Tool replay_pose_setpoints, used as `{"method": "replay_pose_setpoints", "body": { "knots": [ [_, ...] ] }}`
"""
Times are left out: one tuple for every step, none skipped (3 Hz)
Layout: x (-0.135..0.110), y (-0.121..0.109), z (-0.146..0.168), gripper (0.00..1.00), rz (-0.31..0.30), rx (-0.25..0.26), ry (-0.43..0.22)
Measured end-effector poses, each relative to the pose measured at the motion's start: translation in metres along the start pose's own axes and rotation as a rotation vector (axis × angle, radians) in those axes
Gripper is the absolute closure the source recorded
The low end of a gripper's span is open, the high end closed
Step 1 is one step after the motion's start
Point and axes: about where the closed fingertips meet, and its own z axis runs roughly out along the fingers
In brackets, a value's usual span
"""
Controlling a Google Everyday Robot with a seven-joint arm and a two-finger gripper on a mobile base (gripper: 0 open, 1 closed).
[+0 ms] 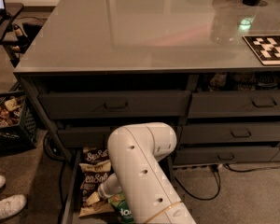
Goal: Pick brown chip bag from bottom drawer and place on counter
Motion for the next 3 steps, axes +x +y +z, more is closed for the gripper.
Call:
{"method": "replay_pose_setpoints", "body": {
  "knots": [
    [0.0002,-0.0053,0.0098,0.39,0.015,0.024,0.033],
    [0.0002,-0.0052,0.0098,0.62,0.015,0.024,0.033],
    [0.0002,-0.0052,0.0098,0.85,0.015,0.024,0.033]
  ]
}}
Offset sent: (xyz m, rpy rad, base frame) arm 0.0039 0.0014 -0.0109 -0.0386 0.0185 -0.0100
